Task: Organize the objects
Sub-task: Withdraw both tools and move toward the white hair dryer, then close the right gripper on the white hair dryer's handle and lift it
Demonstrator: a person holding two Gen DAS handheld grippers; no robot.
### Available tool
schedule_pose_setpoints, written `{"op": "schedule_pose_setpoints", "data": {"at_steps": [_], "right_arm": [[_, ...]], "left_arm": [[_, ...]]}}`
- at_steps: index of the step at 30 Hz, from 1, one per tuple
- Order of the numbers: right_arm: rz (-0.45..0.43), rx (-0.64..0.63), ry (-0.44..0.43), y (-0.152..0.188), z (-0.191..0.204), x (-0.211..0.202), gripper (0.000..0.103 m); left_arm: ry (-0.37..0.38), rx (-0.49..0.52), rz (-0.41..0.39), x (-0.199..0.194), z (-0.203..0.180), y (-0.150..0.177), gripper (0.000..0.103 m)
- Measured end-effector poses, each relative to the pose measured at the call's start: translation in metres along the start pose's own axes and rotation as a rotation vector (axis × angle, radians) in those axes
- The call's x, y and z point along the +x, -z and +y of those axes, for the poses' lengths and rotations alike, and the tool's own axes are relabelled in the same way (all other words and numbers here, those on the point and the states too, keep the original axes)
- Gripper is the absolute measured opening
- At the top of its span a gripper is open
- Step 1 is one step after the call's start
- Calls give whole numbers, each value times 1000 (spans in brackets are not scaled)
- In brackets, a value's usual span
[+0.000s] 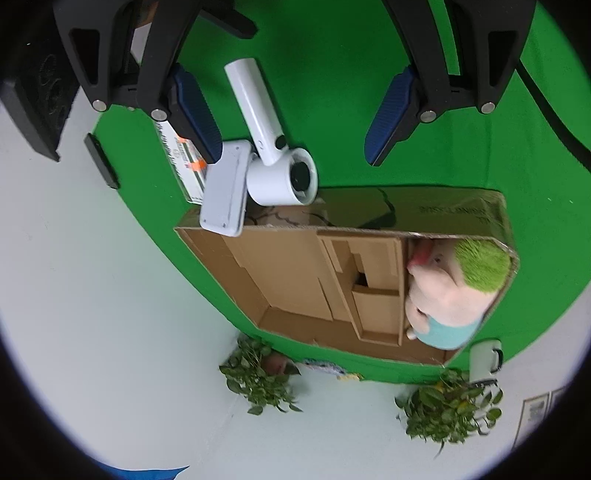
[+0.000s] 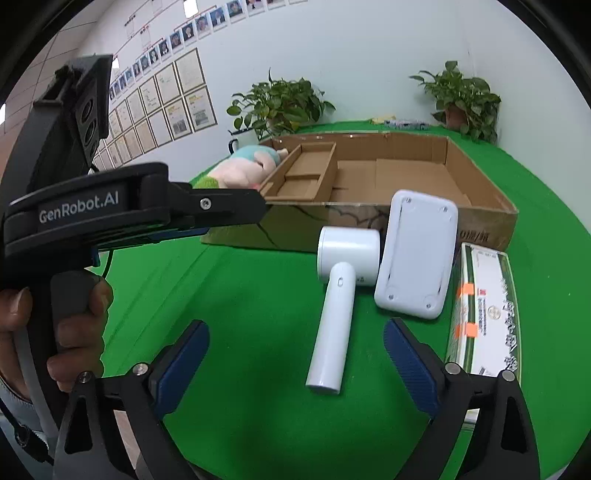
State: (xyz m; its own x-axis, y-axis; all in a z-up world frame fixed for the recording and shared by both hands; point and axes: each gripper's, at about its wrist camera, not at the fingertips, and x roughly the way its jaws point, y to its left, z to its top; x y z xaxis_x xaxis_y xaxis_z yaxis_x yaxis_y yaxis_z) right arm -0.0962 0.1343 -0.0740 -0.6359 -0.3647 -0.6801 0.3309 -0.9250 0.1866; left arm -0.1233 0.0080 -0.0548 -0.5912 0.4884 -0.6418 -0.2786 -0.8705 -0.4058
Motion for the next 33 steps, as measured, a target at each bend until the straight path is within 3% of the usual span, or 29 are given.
{"op": "schedule_pose_setpoints", "data": {"at_steps": [5, 10, 13, 16, 19, 23, 24, 26, 31, 33], "right_arm": [[64, 10, -5, 6, 4, 11, 89], [116, 24, 7, 2, 7, 22, 86], [94, 23, 18, -2, 6, 25, 82], [76, 56, 50, -5, -7, 32, 82], [108, 56, 92, -3, -14, 43, 71], [152, 60, 96, 6, -20, 55, 64], [169, 62, 94, 6, -21, 61, 57], [185, 59, 94, 4, -21, 68, 49], [193, 34, 125, -7, -22, 84, 26], [195, 31, 139, -9, -21, 86, 25]], "left_arm": [[63, -32, 55, 8, 7, 6, 79], [99, -209, 117, 22, 29, 15, 77], [139, -202, 63, 21, 25, 15, 77], [175, -196, 98, 34, 22, 18, 77], [215, -183, 140, 44, 16, 21, 77], [281, -206, 203, 63, 16, 19, 77], [301, -221, 221, 69, 17, 18, 77], [338, -229, 245, 80, 17, 17, 66], [345, -243, 296, 100, 16, 17, 59], [333, -265, 319, 105, 19, 22, 53]]}}
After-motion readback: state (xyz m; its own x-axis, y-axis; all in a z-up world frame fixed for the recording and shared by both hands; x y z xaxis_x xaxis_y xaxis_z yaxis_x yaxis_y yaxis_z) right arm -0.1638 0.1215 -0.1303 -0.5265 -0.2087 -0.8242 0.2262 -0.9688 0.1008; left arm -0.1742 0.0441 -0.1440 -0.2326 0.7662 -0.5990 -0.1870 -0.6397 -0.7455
